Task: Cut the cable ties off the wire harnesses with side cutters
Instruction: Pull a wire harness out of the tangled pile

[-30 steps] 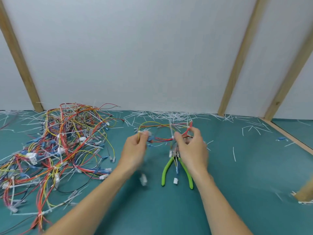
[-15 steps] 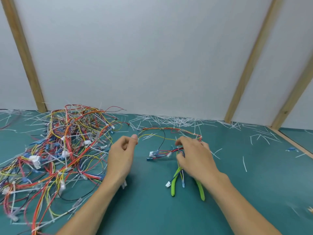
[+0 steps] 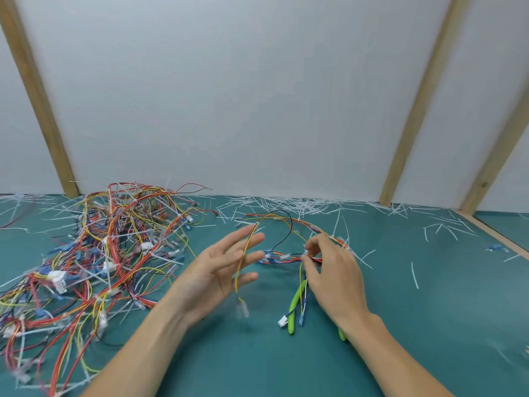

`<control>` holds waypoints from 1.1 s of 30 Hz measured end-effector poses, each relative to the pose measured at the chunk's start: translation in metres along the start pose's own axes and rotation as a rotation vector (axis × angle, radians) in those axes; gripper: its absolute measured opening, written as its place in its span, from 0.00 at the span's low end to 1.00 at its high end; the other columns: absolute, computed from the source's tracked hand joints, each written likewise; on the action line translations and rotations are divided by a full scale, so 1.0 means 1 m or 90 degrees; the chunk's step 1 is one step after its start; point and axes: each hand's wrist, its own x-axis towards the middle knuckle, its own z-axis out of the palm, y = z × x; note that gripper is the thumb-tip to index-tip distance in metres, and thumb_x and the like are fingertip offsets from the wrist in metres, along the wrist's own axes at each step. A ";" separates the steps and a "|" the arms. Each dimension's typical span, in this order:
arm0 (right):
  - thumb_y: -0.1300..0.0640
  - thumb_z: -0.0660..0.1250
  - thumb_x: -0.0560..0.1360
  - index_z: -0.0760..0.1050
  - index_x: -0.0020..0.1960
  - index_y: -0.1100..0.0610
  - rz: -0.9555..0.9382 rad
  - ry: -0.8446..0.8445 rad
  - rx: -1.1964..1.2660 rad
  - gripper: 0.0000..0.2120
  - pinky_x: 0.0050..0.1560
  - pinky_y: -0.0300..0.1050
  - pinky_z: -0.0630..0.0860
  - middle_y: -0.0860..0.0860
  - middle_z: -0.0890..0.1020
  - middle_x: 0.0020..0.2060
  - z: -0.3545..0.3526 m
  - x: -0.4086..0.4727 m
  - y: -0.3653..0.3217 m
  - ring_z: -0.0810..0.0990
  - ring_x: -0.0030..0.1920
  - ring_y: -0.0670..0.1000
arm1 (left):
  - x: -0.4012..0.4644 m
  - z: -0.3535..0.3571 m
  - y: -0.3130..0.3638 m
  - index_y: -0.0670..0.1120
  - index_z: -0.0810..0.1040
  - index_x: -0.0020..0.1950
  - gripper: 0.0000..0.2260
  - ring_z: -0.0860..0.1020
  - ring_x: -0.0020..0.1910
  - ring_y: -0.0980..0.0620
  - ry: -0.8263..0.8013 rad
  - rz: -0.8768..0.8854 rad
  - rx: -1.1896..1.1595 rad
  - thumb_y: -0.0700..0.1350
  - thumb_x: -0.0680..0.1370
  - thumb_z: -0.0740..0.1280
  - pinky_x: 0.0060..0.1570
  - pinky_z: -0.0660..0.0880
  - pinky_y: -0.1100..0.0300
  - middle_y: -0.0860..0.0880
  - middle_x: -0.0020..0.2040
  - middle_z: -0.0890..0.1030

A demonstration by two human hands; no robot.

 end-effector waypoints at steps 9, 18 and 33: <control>0.52 0.74 0.76 0.70 0.55 0.40 0.047 -0.026 0.063 0.15 0.54 0.47 0.75 0.38 0.80 0.42 -0.003 -0.004 0.007 0.80 0.50 0.47 | 0.008 0.004 -0.002 0.55 0.83 0.61 0.15 0.59 0.26 0.56 0.180 0.071 0.150 0.52 0.75 0.68 0.25 0.58 0.66 0.53 0.30 0.67; 0.52 0.72 0.73 0.74 0.49 0.44 0.062 -0.089 0.044 0.08 0.44 0.33 0.69 0.39 0.81 0.39 -0.015 -0.004 0.017 0.79 0.47 0.41 | 0.005 0.016 -0.004 0.52 0.87 0.50 0.06 0.67 0.29 0.61 0.304 0.224 0.347 0.50 0.79 0.71 0.29 0.64 0.70 0.60 0.28 0.73; 0.62 0.66 0.69 0.80 0.49 0.48 -0.078 -0.181 0.175 0.14 0.53 0.36 0.76 0.41 0.84 0.45 -0.023 -0.007 0.001 0.83 0.50 0.44 | 0.006 -0.001 -0.008 0.50 0.82 0.38 0.12 0.66 0.27 0.56 0.480 0.302 0.618 0.51 0.81 0.67 0.28 0.60 0.64 0.57 0.25 0.71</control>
